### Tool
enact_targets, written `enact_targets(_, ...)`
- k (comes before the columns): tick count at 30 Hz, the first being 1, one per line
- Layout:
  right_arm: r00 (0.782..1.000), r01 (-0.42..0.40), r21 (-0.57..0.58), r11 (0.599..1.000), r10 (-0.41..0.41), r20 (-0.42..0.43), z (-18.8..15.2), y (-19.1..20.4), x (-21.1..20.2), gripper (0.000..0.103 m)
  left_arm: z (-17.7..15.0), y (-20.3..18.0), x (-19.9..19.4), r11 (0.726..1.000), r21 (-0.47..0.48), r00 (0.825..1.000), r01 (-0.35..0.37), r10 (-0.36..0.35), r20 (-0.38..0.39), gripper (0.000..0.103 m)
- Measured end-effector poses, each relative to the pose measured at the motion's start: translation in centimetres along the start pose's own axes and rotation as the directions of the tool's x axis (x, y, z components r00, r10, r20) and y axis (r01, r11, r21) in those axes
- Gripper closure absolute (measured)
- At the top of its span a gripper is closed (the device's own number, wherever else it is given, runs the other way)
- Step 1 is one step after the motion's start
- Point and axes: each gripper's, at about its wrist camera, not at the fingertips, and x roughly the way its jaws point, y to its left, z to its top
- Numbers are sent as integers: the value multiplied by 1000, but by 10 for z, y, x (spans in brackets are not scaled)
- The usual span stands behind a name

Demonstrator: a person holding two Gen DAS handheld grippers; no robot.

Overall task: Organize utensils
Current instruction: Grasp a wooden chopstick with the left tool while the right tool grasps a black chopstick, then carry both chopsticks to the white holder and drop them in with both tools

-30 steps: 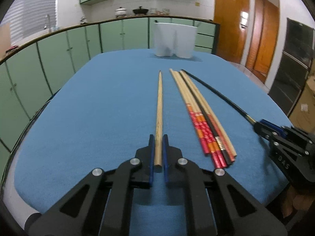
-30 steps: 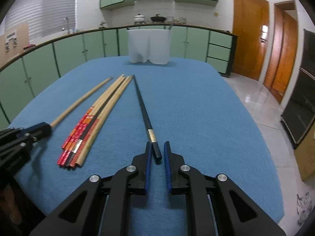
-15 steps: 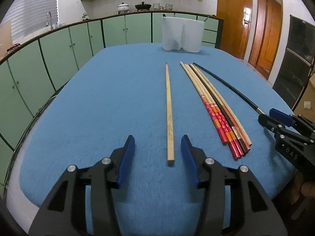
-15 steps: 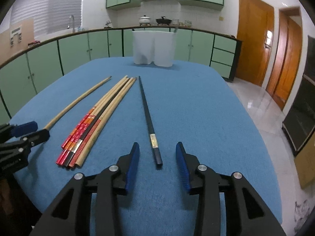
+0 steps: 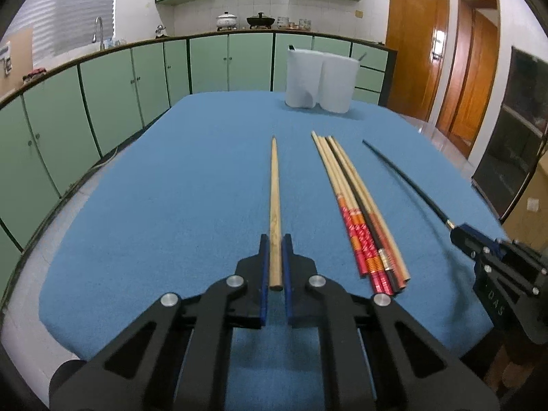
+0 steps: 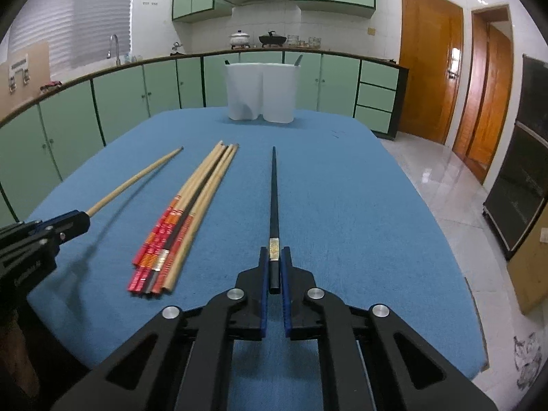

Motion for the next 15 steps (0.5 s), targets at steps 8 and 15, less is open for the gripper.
enact_targets(8, 999, -37, 2, 999, 37, 3, 20, -14, -45, 96, 26, 7, -49, 1000, 1, 999, 29, -29, 45, 97)
enact_targets(15, 996, -84, -29, 996, 84, 15, 68, -25, -85, 96, 71, 13, -92, 998, 50, 992, 39, -45, 116, 97)
